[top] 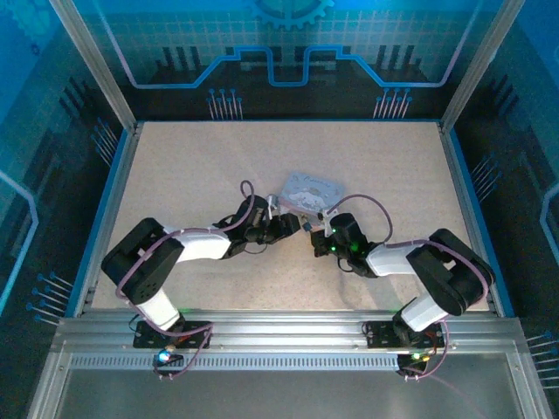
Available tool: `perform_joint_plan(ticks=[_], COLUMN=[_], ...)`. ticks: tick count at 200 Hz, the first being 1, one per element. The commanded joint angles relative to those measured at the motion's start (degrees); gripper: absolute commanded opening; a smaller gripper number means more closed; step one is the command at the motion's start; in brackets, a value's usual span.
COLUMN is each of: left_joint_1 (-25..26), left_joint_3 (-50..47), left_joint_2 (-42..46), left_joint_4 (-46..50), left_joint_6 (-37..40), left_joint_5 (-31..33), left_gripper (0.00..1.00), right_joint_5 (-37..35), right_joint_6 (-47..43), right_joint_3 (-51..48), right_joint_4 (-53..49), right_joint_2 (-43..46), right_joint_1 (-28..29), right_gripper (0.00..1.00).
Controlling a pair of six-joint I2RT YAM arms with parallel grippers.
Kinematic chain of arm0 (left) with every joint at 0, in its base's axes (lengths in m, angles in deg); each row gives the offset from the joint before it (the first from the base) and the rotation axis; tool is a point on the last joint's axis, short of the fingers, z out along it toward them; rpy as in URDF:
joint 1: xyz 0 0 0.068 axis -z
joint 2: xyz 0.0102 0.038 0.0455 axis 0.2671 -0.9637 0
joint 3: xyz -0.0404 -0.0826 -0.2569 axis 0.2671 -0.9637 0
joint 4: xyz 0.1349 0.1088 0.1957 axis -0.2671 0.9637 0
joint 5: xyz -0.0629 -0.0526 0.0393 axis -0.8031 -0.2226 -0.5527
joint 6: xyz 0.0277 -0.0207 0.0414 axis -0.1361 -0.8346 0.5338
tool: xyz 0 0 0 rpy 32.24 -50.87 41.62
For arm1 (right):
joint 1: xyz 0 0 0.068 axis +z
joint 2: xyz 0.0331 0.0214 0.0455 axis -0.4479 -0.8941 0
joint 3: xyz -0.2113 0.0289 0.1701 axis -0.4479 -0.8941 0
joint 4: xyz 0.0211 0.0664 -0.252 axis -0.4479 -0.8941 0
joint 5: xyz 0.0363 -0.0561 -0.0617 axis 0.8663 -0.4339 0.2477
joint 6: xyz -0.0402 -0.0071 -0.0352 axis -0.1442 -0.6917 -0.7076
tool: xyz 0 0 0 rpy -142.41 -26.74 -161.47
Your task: Unlock the padlock with the key
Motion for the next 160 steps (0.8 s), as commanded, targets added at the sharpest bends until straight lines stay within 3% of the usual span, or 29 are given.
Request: perform_joint_plan(ticks=[1,56,160], left_joint_1=[-0.9,-0.9,0.2], left_joint_3=[-1.6,-3.8,-4.5], left_joint_2=[2.2,1.2,-4.0], left_joint_4=[-0.2,-7.5,-15.9], left_joint_6=[-1.9,-8.5,-13.9], left_joint_5=[1.4,0.7,0.4], left_gripper=[0.58,0.53,0.5], right_joint_5=[2.2,6.7,13.7], right_joint_6=[1.6,4.7,14.3], right_joint_3=[1.6,4.6,9.3], right_joint_4=[-5.2,-12.0,-20.5], right_joint_2=[2.3,3.3,3.5], right_joint_1=[0.2,-0.4,-3.5], right_gripper=[0.0,0.0,0.0])
